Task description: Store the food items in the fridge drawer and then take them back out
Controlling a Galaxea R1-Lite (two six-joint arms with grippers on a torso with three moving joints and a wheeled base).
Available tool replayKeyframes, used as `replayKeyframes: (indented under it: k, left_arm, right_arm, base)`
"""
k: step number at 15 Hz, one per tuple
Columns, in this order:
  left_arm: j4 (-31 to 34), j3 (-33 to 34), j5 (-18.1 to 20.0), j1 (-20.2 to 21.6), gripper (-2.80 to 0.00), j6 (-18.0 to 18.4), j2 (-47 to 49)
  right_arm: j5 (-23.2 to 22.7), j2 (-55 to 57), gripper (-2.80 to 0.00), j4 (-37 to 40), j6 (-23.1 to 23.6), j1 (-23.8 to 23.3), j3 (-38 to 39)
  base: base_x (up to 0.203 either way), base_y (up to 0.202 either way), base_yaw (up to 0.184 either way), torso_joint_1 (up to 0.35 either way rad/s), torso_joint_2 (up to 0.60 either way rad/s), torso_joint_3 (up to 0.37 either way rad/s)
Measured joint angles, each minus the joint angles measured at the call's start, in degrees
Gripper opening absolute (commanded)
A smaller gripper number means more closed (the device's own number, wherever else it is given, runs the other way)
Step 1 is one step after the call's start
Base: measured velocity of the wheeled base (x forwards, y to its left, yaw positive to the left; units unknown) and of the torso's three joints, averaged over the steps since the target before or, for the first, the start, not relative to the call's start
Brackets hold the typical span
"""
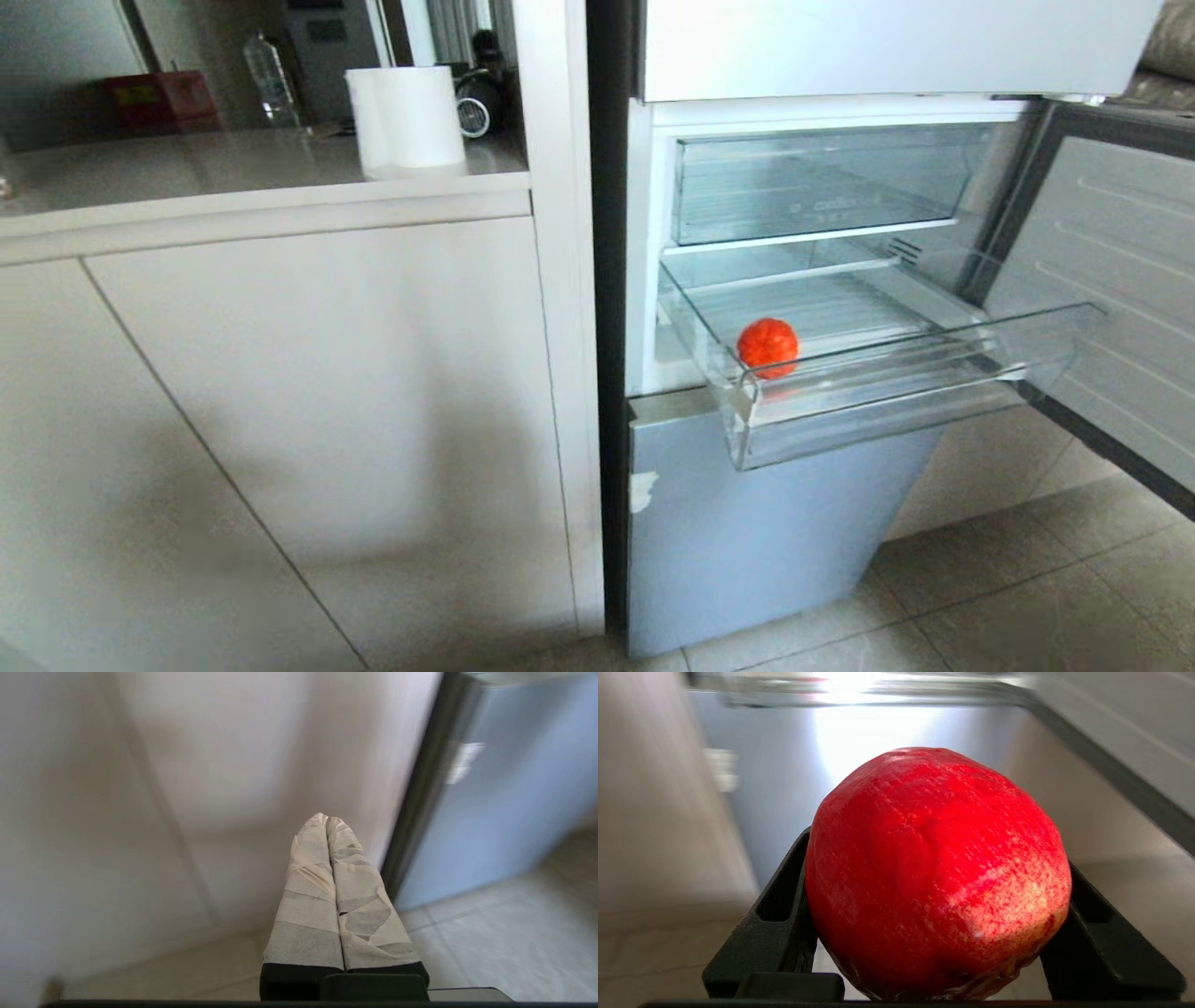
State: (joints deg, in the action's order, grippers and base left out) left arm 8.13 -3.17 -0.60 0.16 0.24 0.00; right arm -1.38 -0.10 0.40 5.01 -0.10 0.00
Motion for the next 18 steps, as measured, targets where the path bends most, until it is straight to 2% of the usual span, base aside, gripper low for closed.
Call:
replayKeyframes:
  k: [3,5,7,12,15,18]
  left_arm:
    - [0.0,0.0,0.0,0.0,-2.8,0.0,0.0]
    - [0.0,0.0,0.0,0.0,-2.8,0.0,0.0]
    - [0.0,0.0,0.0,0.0,-2.8,0.0,0.0]
    - [0.0,0.0,0.0,0.0,-2.8,0.0,0.0]
    - [0.0,0.0,0.0,0.0,-2.8,0.0,0.0]
    - [0.0,0.0,0.0,0.0,-2.8,0.0,0.0]
  right_arm:
    - [0.0,2.8,-2.8,-0.2,-0.7,0.0,0.0]
    - [0.2,9.9,-2.8,-2.7,-2.4,0.1,-0.9]
    - [0.4,20.2,-2.8,-6.2,-5.0,0.1,-5.8]
    - [0.5,50.4,-2.8,-9.0,-8.0,0.0,-29.1]
    - [0.6,67.6,-2.8,-9.7,-8.4,-0.3,-45.1]
    - [0.5,82.6,-2.8,-11.1,-8.6,-0.7,-57.1]
  base:
    - [0.0,-0.002,0.022,0.002,0.0,-0.001]
    - [0.0,0.0,0.0,0.0,0.0,0.0]
    - [0.0,0.0,0.0,0.0,0.0,0.0]
    - [0.0,0.0,0.0,0.0,0.0,0.0]
    - [0.0,0.0,0.0,0.0,0.0,0.0]
    - [0.0,0.0,0.0,0.0,0.0,0.0]
